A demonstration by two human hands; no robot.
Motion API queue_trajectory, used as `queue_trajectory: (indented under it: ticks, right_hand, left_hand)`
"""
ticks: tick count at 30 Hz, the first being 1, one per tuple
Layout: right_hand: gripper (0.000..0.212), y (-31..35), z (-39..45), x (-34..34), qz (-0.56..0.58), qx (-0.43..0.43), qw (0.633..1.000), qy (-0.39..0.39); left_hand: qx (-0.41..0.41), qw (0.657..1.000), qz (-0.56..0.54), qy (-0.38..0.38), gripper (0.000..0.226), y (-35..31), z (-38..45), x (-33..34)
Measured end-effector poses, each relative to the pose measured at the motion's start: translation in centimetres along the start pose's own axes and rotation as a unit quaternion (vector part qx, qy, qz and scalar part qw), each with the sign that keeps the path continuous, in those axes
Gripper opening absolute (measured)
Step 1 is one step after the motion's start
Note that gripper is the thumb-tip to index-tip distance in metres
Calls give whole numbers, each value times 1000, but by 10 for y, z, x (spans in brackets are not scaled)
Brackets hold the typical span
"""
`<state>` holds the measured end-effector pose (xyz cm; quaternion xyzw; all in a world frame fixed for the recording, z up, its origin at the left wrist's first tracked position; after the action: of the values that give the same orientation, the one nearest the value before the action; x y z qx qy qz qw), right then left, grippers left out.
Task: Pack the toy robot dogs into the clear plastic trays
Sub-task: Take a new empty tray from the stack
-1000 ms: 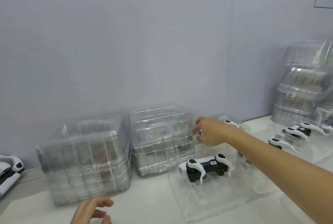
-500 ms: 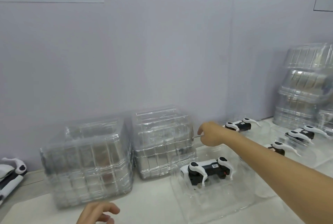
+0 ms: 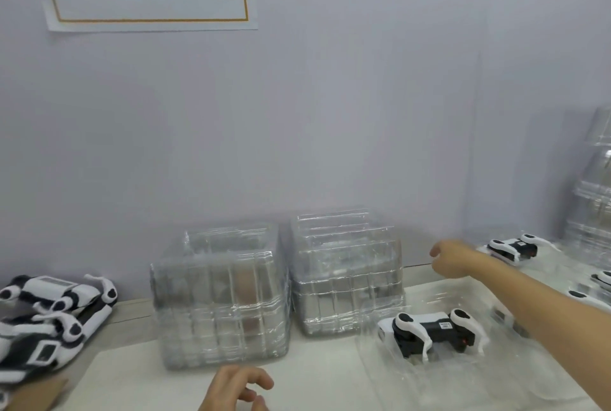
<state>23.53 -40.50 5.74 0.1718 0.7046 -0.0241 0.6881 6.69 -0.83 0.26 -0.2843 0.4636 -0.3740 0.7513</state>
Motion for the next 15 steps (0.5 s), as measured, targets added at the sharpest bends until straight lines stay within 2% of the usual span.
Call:
queue_trajectory:
  ticks: [3, 5, 7, 9, 10, 12, 14, 15]
  right_hand:
    - [45, 2, 2, -16, 83, 15, 995, -52]
    - [47, 15, -6, -38, 161, 2, 976, -145]
    - [46, 40, -26, -59, 227, -65, 933, -272]
    - [39, 76, -56, -74, 268, -191, 882, -338]
    - [33, 95, -70, -76, 266, -253, 870, -329]
    - [26, 129, -89, -67, 202, -328, 893, -234]
    - [35, 151, -96, -50, 84, -330, 927, -154]
    - [35, 157, -97, -44, 48, -323, 934, -147]
  left_hand:
    - [4, 999, 11, -34, 70, 0, -1, 0]
    - [-6, 999, 9, -43, 70, -2, -1, 0]
    - [-16, 999, 4, -45, 67, -4, 0, 0]
    - [-23, 999, -2, -47, 64, -5, 0, -2]
    - [-30, 999, -5, -41, 62, -6, -1, -2]
    - [-46, 999, -12, -20, 51, -6, -3, -2]
    - [-52, 998, -22, -14, 51, -10, -3, -3]
    - [-47, 998, -24, -17, 58, -13, -3, -5]
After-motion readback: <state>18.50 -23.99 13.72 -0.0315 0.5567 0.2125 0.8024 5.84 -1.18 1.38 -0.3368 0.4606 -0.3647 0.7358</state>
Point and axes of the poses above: each hand's wrist, its own z-axis towards the middle knuckle, its own x-axis out of the palm, y = z × x, the point moved 5 cm from there along z, towards the middle knuckle, and after that the axes turned 3 degrees about -y, right-handed, at the moved point
